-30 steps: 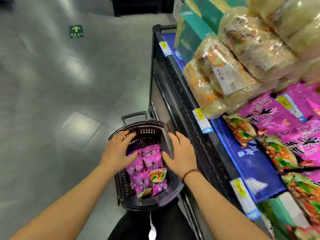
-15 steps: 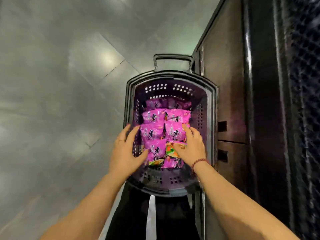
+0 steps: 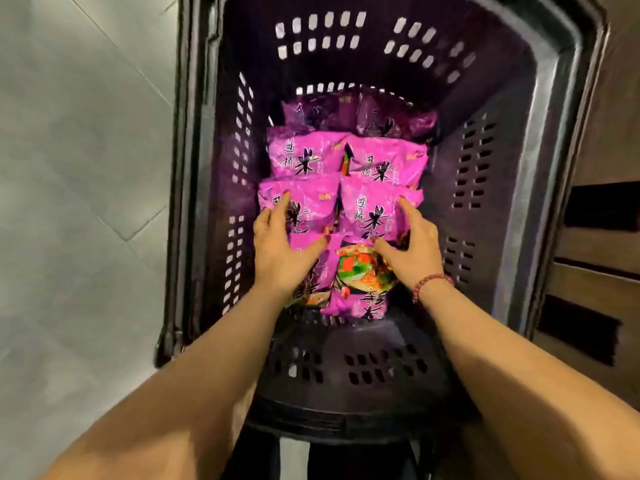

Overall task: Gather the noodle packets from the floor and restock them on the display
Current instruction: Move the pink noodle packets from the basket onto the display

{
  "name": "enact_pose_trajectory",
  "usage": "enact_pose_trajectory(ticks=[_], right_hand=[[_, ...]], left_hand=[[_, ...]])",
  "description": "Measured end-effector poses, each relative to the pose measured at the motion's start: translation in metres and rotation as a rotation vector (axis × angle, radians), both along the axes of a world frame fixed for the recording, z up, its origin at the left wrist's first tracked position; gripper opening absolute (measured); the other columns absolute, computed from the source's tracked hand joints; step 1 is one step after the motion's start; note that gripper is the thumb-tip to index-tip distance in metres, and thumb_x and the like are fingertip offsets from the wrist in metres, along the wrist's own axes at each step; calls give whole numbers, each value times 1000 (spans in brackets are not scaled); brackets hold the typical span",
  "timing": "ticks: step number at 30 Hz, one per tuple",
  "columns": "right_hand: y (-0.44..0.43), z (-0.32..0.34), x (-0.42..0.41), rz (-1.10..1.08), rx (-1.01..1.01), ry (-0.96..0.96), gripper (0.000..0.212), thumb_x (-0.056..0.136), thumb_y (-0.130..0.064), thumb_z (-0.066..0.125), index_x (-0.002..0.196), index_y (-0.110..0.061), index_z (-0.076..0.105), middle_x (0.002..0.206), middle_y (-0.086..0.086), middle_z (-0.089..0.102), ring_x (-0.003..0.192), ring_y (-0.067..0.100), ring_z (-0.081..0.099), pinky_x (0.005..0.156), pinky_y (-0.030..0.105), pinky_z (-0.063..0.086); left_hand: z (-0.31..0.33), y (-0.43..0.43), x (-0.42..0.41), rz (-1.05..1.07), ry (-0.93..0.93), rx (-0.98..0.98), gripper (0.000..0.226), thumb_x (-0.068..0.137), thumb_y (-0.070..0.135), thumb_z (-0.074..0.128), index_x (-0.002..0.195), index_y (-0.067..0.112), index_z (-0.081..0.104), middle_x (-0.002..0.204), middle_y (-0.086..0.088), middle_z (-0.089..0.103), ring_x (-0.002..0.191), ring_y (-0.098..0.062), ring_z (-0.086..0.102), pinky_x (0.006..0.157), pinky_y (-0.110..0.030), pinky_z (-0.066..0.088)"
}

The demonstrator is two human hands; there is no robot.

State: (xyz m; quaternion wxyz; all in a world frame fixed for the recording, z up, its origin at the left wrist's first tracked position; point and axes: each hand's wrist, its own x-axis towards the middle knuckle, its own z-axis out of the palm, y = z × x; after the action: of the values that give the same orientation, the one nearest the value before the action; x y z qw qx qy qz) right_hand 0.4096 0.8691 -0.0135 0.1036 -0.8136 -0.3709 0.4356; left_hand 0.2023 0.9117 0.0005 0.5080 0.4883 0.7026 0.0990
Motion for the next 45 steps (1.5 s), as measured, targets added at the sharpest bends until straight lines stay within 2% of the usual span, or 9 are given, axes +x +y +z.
enact_pose_trajectory(ticks=[7, 13, 18, 24, 26, 29, 33, 41, 45], right_hand=[[8, -30, -1, -5, -35, 106, 88, 80, -29, 75, 147, -49, 20, 144, 14, 33, 133, 29, 36, 107, 40, 32], [12, -35, -5, -71, -13, 85, 86, 81, -27, 74, 146, -49, 23, 131, 14, 42, 115, 26, 49, 90, 24, 33], [12, -27, -11, -91, 56, 98, 82, 76, -21, 79, 144, -37, 37, 139, 2, 50, 127, 24, 48, 108, 37, 38], [9, 7, -21, -187, 168, 40, 68, 76, -14, 79, 136, -30, 51, 132, -1, 58, 119, 20, 56, 104, 40, 44], [9, 29, -21, -273, 223, 75, 67, 76, -8, 78, 134, -30, 52, 132, -4, 57, 108, 2, 59, 97, 20, 47], [9, 76, -18, -339, 290, 117, 66, 77, -3, 77, 132, -31, 52, 131, -14, 52, 117, -5, 47, 84, -7, 30], [-1, 153, -18, -389, 344, 200, 68, 75, 2, 76, 127, -36, 54, 132, -12, 56, 123, 6, 52, 101, 25, 46], [-16, 335, -55, -440, 487, 360, 68, 78, 7, 71, 126, -38, 50, 132, 2, 54, 114, 15, 59, 77, 15, 53], [-31, 415, -65, -463, 584, 344, 65, 79, 3, 73, 125, -37, 52, 128, -2, 58, 112, 11, 60, 88, 21, 53]], left_hand=[[-39, 9, -1, 31, 56, -38, 92, 80, 29, 78, 148, 48, 19, 158, -5, 14, 143, -23, 24, 100, -25, 22], [-47, 18, 4, 33, 61, -141, 94, 82, 33, 76, 148, 54, 12, 151, -6, 29, 135, -27, 34, 93, -28, 27], [-40, 29, 1, 95, 47, -167, 86, 74, 24, 83, 139, 55, 37, 139, -2, 50, 126, -26, 49, 103, -33, 40], [-9, 27, 2, -41, 17, -48, 71, 74, 22, 83, 132, 45, 49, 127, 2, 61, 116, -21, 57, 103, -32, 44], [10, 33, 2, -29, -55, -15, 72, 72, 16, 85, 131, 40, 52, 126, 3, 62, 113, -18, 60, 100, -38, 49], [52, 40, 1, -31, -167, 18, 73, 73, 7, 83, 133, 35, 54, 128, 9, 58, 105, -2, 58, 95, -18, 48], [127, 41, -13, -44, -343, -8, 73, 76, 2, 79, 134, 38, 53, 129, 13, 55, 100, 2, 63, 85, -21, 54], [295, 56, -50, -209, -387, 167, 73, 82, 2, 72, 131, 48, 44, 145, 10, 46, 132, -17, 47, 112, -43, 38], [380, 57, -57, -326, -406, 163, 66, 80, 34, 68, 133, 59, 38, 148, 14, 42, 132, -19, 47, 107, -50, 41]])
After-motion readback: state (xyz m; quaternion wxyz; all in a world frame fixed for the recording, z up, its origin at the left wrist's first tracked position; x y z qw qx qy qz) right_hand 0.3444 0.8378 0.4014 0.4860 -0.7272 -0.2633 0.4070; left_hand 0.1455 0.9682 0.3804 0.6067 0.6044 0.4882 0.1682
